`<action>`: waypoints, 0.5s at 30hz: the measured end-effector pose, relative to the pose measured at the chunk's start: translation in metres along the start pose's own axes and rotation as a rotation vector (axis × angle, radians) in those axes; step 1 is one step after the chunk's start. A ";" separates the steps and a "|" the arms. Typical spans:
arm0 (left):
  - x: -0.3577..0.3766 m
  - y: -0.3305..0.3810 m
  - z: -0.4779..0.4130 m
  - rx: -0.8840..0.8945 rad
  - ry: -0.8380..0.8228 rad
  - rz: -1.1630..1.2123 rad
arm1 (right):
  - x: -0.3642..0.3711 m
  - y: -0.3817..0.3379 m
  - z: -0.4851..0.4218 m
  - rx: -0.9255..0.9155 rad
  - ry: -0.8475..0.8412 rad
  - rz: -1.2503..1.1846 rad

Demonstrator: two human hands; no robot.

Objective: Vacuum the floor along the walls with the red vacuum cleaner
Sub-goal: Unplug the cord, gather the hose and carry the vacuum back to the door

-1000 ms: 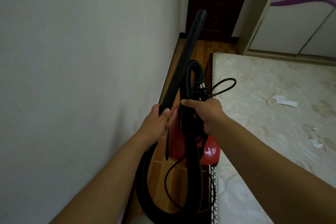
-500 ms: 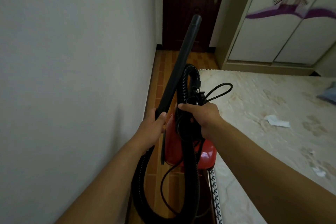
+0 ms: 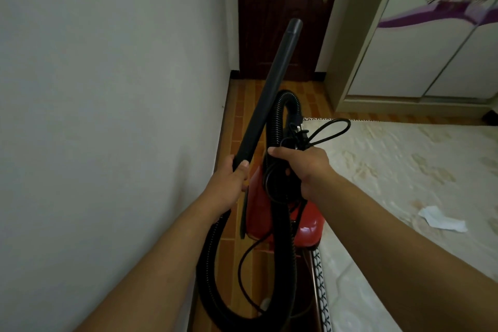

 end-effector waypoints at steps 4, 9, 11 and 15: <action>0.006 0.016 -0.072 -0.010 0.019 -0.030 | 0.003 -0.036 -0.060 0.012 -0.039 -0.007; 0.008 0.044 -0.153 -0.020 0.033 -0.015 | 0.011 -0.084 -0.135 -0.009 -0.050 0.014; 0.006 0.055 -0.186 -0.011 0.039 -0.010 | 0.018 -0.100 -0.167 -0.013 -0.055 0.012; 0.001 0.067 -0.257 -0.010 0.041 -0.012 | 0.036 -0.131 -0.235 -0.029 -0.049 0.009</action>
Point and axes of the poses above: each hand's wrist, its own z-axis away from the middle knuckle, its own x-axis out of the palm, y = z × x, the point moved 8 cm from there along -z, towards the middle knuckle, and after that the axes turned 2 degrees about z, right-handed, at the moved point
